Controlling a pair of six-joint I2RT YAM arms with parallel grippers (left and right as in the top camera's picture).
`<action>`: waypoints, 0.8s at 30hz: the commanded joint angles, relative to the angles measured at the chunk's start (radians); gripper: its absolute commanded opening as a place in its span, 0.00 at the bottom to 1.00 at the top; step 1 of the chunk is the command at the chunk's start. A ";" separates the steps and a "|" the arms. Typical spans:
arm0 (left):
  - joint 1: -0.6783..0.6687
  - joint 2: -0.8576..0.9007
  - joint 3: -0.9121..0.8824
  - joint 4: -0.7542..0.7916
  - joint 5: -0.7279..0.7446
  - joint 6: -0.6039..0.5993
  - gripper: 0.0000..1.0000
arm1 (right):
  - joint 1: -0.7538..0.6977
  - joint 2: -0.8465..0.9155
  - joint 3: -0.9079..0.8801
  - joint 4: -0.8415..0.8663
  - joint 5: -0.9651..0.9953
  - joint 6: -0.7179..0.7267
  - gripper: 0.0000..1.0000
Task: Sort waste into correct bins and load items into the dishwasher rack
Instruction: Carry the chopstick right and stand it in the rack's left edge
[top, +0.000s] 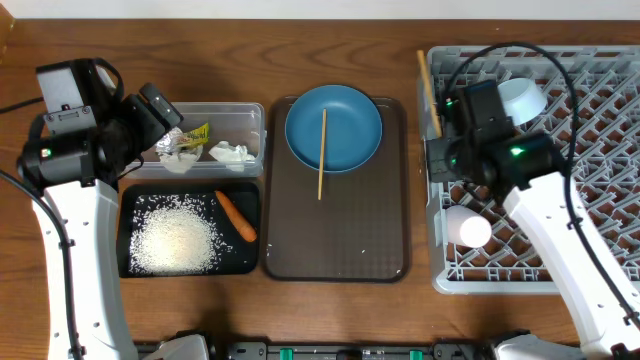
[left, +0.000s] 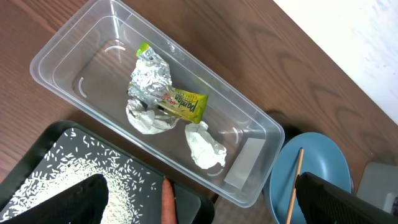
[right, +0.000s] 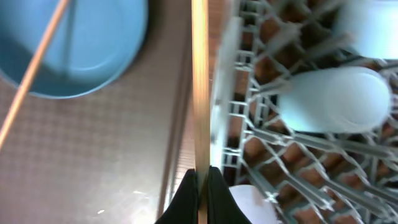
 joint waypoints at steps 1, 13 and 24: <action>0.003 -0.003 -0.007 -0.002 -0.016 0.010 0.98 | -0.038 0.024 -0.008 -0.005 0.004 0.000 0.01; 0.003 -0.003 -0.007 -0.002 -0.016 0.010 0.98 | -0.090 0.034 -0.078 0.051 0.005 -0.004 0.01; 0.003 -0.003 -0.007 -0.002 -0.016 0.010 0.98 | -0.094 0.034 -0.230 0.273 0.005 -0.035 0.01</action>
